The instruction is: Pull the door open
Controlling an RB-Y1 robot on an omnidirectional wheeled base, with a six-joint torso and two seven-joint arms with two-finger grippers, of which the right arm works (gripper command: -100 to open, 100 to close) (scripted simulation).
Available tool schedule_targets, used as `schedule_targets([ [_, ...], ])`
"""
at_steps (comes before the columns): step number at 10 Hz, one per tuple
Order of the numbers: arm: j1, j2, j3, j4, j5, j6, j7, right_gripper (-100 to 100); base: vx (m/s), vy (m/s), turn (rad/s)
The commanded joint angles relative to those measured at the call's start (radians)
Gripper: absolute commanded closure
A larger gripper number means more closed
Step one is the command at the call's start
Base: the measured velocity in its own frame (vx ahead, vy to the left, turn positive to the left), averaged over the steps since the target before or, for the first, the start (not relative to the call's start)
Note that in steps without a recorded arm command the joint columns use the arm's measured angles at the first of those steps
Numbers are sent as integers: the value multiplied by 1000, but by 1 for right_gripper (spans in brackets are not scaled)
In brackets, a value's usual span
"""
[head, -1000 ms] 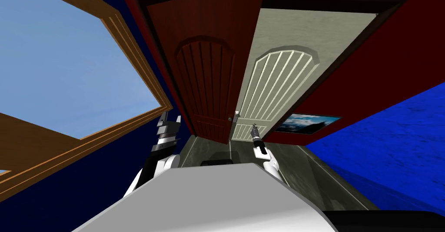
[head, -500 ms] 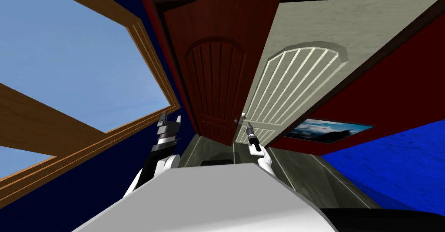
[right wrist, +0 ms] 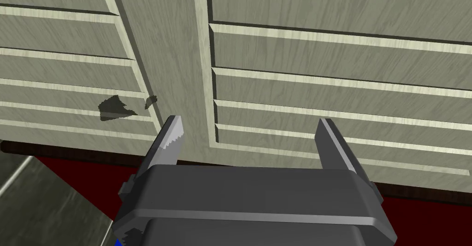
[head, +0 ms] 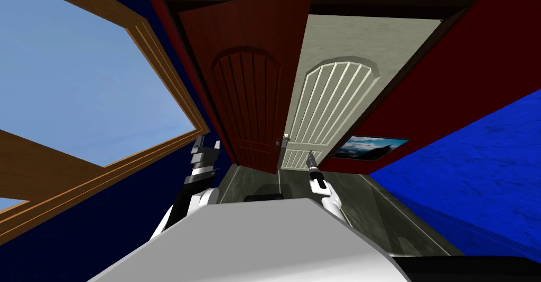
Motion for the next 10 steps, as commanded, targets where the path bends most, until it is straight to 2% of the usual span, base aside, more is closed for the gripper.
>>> schedule_targets([
  [1, 9, -25, -30, 18, -6, -1, 1, -100, -27, -11, -108],
  [2, 8, -35, -45, 25, -8, 4, 5, -100, 83, 20, -68],
  [5, -10, -27, -37, 26, -7, 5, 8, -100, 177, 24, 46],
  [8, -38, -3, -7, 21, -3, 3, 10, -100, 187, -28, 96],
  [10, -68, 27, 31, 13, 1, -1, 10, -100, 243, 32, 175],
])
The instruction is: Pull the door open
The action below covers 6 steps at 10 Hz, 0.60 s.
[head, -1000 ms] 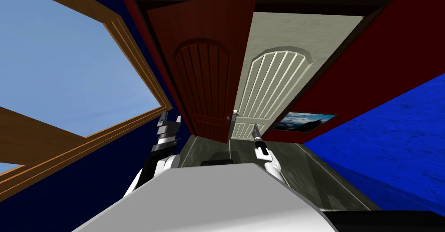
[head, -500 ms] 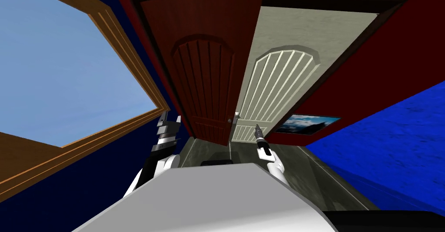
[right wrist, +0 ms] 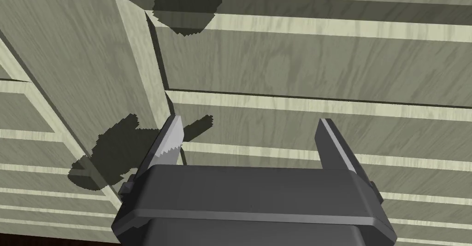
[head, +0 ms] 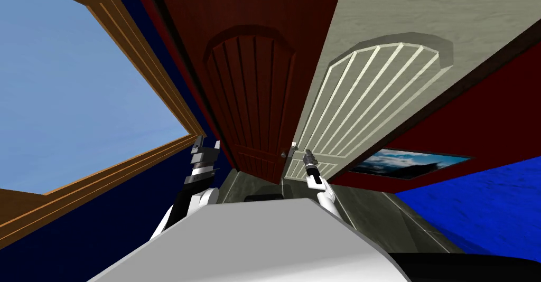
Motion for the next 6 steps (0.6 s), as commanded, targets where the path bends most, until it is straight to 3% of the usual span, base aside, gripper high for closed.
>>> schedule_targets([
  [1, -27, 15, 26, 10, 2, -10, -2, -100, 183, 143, 195],
  [2, -37, 27, 41, 7, 3, -12, -2, -100, 193, 169, 160],
  [3, -35, 18, 30, 15, 2, -12, -1, -100, 96, 73, 25],
  [4, -35, 18, 30, 15, 2, -12, -1, 100, -11, -6, -24],
  [6, -35, 18, 30, 15, 2, -12, -1, 100, -32, -22, 23],
])
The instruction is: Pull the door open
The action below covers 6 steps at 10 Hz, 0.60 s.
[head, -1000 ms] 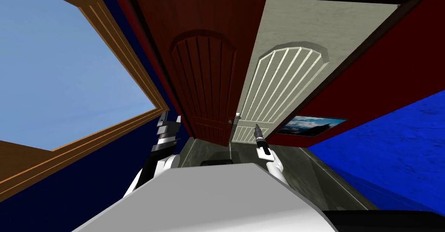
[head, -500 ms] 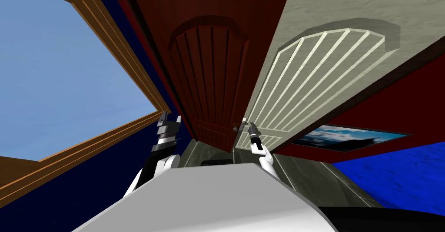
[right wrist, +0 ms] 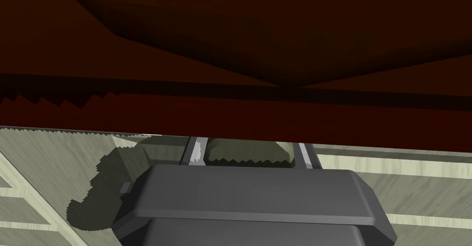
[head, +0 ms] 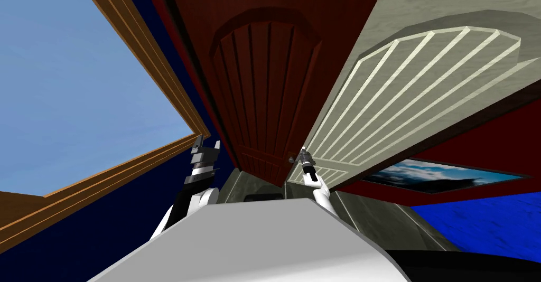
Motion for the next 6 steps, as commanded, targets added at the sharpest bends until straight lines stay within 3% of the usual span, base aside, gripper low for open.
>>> schedule_targets([
  [1, 3, -2, -4, 1, -1, 1, 0, 100, -18, -8, 10],
  [3, 3, -2, -4, 1, -1, 1, 0, 100, -4, 0, -2],
  [5, 16, -21, -35, 19, -2, 3, 3, 100, -162, -125, -121],
  [6, 32, -26, -35, -1, -3, 6, -2, -100, -199, -71, -104],
])
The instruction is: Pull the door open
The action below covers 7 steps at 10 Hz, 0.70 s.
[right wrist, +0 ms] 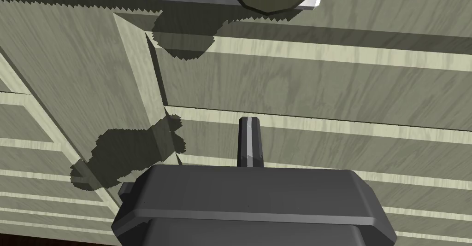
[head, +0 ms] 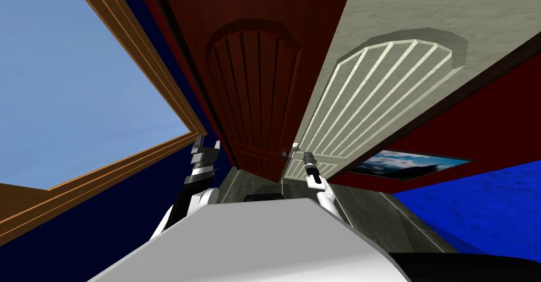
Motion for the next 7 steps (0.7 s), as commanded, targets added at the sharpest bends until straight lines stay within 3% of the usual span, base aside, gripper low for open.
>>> schedule_targets([
  [1, 3, -6, -10, 18, -1, -11, 0, -100, -167, -14, -87],
  [5, 22, -7, -2, 9, 0, -13, -10, -100, -198, 25, -23],
  [7, 19, 9, 33, -7, 4, -21, -19, -100, -197, 12, 78],
])
